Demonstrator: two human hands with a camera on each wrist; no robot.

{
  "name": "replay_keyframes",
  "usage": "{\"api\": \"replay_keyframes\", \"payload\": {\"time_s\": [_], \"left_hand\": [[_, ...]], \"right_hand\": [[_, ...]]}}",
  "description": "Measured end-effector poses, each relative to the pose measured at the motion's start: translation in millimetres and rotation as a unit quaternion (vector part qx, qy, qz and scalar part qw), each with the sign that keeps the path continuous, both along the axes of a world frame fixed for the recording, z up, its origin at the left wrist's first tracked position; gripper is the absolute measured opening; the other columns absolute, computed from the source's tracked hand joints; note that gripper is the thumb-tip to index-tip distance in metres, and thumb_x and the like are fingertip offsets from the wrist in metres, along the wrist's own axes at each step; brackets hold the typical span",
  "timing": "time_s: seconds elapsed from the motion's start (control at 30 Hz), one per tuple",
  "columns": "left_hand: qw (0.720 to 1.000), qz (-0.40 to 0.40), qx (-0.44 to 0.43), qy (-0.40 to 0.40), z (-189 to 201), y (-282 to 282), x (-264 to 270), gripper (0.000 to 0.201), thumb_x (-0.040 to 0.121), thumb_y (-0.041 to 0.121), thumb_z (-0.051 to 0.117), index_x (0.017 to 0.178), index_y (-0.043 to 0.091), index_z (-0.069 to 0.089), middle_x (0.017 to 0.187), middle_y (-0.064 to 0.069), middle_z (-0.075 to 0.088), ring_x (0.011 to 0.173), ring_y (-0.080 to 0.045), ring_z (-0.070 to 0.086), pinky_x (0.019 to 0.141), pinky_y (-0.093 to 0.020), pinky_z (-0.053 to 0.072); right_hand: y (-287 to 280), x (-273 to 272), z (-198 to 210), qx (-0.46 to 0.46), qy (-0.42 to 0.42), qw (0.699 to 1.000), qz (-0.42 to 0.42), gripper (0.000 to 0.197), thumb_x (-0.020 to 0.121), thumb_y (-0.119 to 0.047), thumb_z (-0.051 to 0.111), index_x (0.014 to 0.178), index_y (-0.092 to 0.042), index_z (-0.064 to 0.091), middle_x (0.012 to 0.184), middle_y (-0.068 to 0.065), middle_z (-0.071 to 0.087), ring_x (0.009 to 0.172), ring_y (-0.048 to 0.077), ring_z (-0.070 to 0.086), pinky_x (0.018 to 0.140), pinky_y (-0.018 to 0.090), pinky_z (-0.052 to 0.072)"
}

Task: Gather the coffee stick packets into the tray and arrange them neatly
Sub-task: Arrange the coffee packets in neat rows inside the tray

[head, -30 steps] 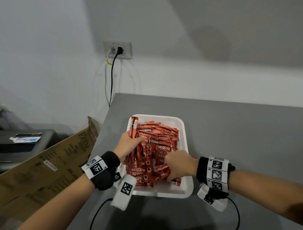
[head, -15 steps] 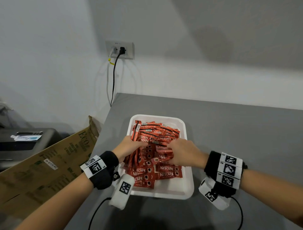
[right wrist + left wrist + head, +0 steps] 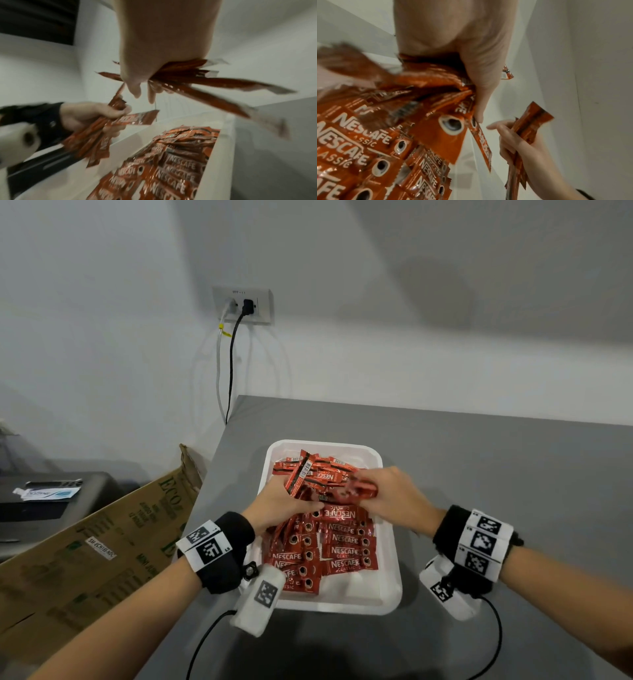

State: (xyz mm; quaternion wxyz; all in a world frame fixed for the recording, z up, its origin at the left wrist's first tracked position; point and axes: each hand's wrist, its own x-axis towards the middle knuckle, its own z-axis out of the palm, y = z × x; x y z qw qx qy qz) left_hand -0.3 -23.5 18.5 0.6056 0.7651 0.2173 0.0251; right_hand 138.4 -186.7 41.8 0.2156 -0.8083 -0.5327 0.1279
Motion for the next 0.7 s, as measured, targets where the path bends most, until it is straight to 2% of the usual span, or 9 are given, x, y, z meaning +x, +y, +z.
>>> {"api": "replay_keyframes", "payload": {"time_s": [0.07, 0.17, 0.23, 0.33, 0.4, 0.5, 0.6, 0.7], "left_hand": [[1.0, -0.008, 0.012, -0.014, -0.8, -1.2, 0.8, 0.027, 0.077, 0.014, 0.074, 0.101, 0.012, 0.063, 0.099, -0.002, 0.07, 0.09, -0.011, 0.067, 0.08, -0.021, 0.051], [0.999, -0.009, 0.023, -0.029, 1.6, -5.2, 3.5, 0.025, 0.076, 0.016, 0.074, 0.096, 0.023, 0.061, 0.096, 0.006, 0.069, 0.089, -0.006, 0.066, 0.079, -0.021, 0.05], [0.998, -0.021, 0.046, -0.036, 2.7, -7.5, 4.5, 0.022, 0.076, 0.017, 0.074, 0.092, 0.023, 0.06, 0.095, 0.007, 0.067, 0.09, -0.006, 0.064, 0.082, -0.022, 0.05], [0.998, -0.022, 0.045, -0.04, 0.6, -9.3, 2.2, 0.023, 0.077, 0.018, 0.074, 0.095, 0.022, 0.061, 0.099, 0.002, 0.068, 0.093, -0.011, 0.066, 0.086, -0.028, 0.052], [0.999, -0.004, 0.026, -0.046, -2.2, -8.2, 0.4, 0.024, 0.078, 0.021, 0.073, 0.099, 0.024, 0.062, 0.1, 0.003, 0.07, 0.092, -0.011, 0.067, 0.087, -0.029, 0.053], [0.999, 0.029, -0.022, -0.037, -4.2, -7.0, -0.4, 0.029, 0.078, 0.023, 0.073, 0.105, 0.018, 0.063, 0.1, 0.001, 0.071, 0.091, -0.013, 0.068, 0.087, -0.034, 0.054], [0.999, 0.006, -0.038, -0.028, -4.0, -15.6, 1.1, 0.03, 0.078, 0.018, 0.073, 0.106, 0.019, 0.063, 0.1, 0.001, 0.071, 0.09, -0.013, 0.069, 0.086, -0.031, 0.054], [0.999, 0.009, 0.002, -0.043, -2.7, -22.8, 3.4, 0.024, 0.079, 0.014, 0.072, 0.097, 0.027, 0.062, 0.095, 0.005, 0.07, 0.087, -0.009, 0.068, 0.082, -0.025, 0.053]], "right_hand": [[1.0, 7.0, 1.1, -0.003, 0.045, 0.999, -0.012, 0.027, 0.087, -0.036, 0.064, 0.103, -0.015, 0.07, 0.091, -0.002, 0.072, 0.074, 0.008, 0.066, 0.063, 0.015, 0.049], [4.7, 3.5, -1.9, -0.065, 0.108, 0.992, 0.027, 0.025, 0.084, -0.033, 0.068, 0.098, -0.012, 0.071, 0.089, 0.002, 0.072, 0.076, 0.017, 0.069, 0.07, 0.038, 0.057], [6.8, 2.6, -3.4, -0.095, 0.12, 0.988, 0.03, 0.02, 0.084, -0.027, 0.07, 0.092, -0.009, 0.07, 0.087, 0.005, 0.072, 0.076, 0.022, 0.068, 0.072, 0.043, 0.056], [8.1, 1.9, -1.8, -0.106, 0.161, 0.981, 0.03, 0.018, 0.085, -0.023, 0.069, 0.094, -0.007, 0.069, 0.092, 0.008, 0.071, 0.083, 0.023, 0.068, 0.076, 0.038, 0.056], [7.3, 0.8, -2.4, -0.054, 0.141, 0.989, 0.007, 0.011, 0.086, -0.026, 0.067, 0.087, -0.015, 0.068, 0.086, 0.003, 0.07, 0.078, 0.021, 0.067, 0.069, 0.028, 0.054], [5.0, -6.1, -6.7, 0.049, 0.144, 0.986, -0.072, 0.009, 0.093, -0.026, 0.058, 0.084, -0.025, 0.057, 0.074, -0.009, 0.065, 0.063, 0.0, 0.063, 0.057, 0.012, 0.048], [7.1, -22.8, -12.3, 0.09, 0.202, 0.971, -0.094, 0.006, 0.095, -0.017, 0.053, 0.098, -0.022, 0.054, 0.08, -0.013, 0.064, 0.068, -0.016, 0.059, 0.063, 0.002, 0.043], [7.5, -29.2, -12.9, 0.108, 0.217, 0.965, -0.099, 0.008, 0.095, -0.014, 0.055, 0.094, -0.023, 0.053, 0.081, -0.014, 0.063, 0.067, -0.018, 0.056, 0.064, 0.0, 0.039]]}}
